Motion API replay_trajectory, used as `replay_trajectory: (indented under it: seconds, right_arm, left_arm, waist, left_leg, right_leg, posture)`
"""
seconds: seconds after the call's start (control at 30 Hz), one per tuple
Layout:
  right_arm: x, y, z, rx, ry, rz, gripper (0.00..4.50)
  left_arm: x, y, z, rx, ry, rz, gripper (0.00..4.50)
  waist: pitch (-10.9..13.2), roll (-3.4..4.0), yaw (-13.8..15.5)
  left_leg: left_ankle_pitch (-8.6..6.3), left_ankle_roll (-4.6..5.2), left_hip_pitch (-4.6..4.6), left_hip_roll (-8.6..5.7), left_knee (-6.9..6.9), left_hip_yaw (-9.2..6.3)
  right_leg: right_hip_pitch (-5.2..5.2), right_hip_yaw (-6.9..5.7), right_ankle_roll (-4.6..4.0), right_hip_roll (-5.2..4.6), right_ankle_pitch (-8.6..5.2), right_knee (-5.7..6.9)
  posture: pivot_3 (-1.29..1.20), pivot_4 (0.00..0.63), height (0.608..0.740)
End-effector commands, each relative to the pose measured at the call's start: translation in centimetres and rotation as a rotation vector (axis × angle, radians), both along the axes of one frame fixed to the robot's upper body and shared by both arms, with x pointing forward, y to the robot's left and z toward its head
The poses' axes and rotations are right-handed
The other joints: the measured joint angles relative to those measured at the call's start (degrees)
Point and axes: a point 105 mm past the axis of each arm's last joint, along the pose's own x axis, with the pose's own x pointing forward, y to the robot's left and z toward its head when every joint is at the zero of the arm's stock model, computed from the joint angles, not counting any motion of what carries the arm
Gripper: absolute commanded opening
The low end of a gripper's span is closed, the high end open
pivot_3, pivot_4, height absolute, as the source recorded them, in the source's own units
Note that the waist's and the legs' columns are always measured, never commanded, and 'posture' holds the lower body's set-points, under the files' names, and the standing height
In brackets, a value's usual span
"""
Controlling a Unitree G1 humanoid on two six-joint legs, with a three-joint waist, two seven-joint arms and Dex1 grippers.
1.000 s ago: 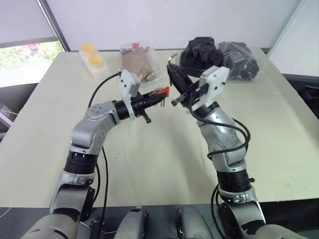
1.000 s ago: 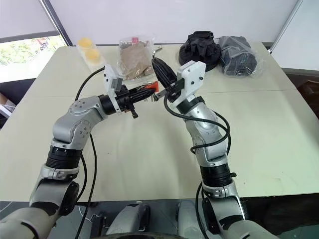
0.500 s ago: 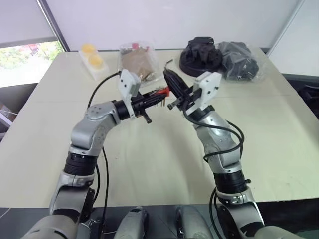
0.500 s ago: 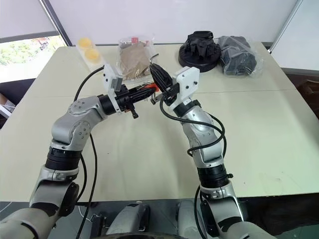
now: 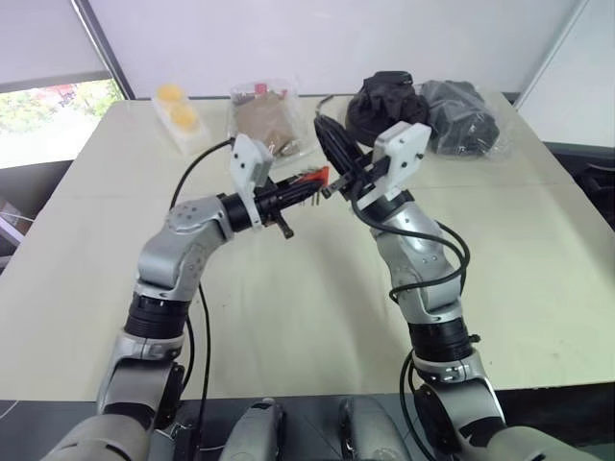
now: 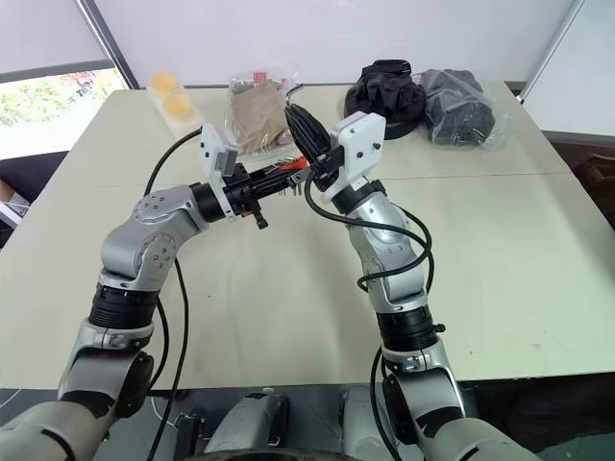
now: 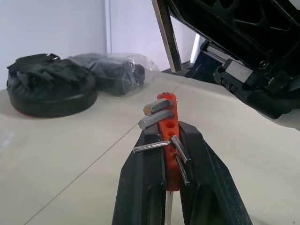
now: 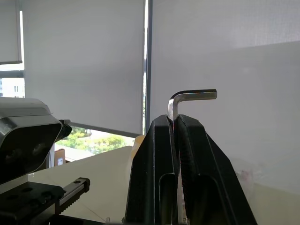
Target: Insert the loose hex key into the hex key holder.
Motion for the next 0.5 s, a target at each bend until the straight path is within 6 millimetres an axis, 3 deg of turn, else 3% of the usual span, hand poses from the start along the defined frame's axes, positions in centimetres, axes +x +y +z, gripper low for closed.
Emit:
replay_trajectory:
  seconds: [0.03,0.5]
  right_arm:
    - [-0.88,0.56,1.14,0.036,-0.047,0.022,0.02]
    - [-0.61,0.89,0.52,0.016,-0.045,0.022,0.02]
  left_arm:
    - [-0.62,-0.15,1.57,-0.023,-0.057,-0.013,0.0]
    - [-0.7,-0.17,2.04,-0.039,-0.067,-0.01,0.0]
  waist:
    - [0.0,0.0,0.0]
    - [0.0,0.0,0.0]
  left_leg:
    - [0.0,0.0,0.0,0.0,0.0,0.0]
    - [0.0,0.0,0.0,0.0,0.0,0.0]
  right_leg:
    - [0.0,0.0,0.0,0.0,0.0,0.0]
    - [0.0,0.0,0.0,0.0,0.0,0.0]
  posture:
    - [0.0,0.15,0.74]
    - [0.0,0.15,0.74]
